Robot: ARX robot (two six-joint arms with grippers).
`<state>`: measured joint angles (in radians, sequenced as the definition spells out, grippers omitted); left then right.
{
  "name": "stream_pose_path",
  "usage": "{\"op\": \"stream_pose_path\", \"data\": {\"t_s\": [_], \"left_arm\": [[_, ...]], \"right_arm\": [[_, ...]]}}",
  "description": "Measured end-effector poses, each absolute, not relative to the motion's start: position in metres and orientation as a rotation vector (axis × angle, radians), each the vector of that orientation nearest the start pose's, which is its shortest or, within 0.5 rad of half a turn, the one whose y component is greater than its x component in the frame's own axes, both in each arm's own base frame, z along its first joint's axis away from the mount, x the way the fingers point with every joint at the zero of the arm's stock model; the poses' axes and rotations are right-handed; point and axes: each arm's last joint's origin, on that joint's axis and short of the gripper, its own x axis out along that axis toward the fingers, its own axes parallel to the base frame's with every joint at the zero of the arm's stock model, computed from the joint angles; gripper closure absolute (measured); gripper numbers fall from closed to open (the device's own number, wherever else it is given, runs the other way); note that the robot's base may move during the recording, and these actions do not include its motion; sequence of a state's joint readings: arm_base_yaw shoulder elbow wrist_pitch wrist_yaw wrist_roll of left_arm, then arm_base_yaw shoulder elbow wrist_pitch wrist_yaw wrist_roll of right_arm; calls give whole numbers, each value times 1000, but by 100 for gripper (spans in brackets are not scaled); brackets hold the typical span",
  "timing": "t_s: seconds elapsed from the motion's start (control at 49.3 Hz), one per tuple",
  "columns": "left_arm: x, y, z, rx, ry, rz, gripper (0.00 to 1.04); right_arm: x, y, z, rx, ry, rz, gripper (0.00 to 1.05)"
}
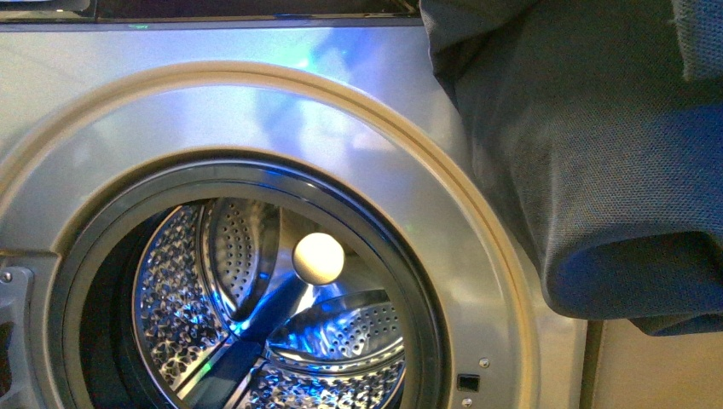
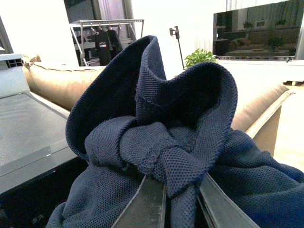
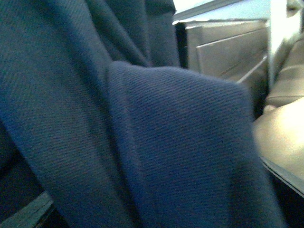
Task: Collect clothes from washing machine
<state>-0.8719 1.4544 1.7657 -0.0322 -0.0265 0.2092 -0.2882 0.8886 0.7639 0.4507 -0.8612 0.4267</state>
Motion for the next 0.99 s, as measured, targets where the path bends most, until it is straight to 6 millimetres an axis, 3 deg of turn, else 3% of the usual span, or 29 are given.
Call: {"op": "stream_pose_path", "data": {"t_s": [0.446,0.993], "left_arm": [[192,-227,525,71,-345,-808,98],[192,-227,525,71,-345,-808,98]], "right_arm": [[147,8,372,343,-154,892,8],[135,33,376,437,-154,1031,8]]}}
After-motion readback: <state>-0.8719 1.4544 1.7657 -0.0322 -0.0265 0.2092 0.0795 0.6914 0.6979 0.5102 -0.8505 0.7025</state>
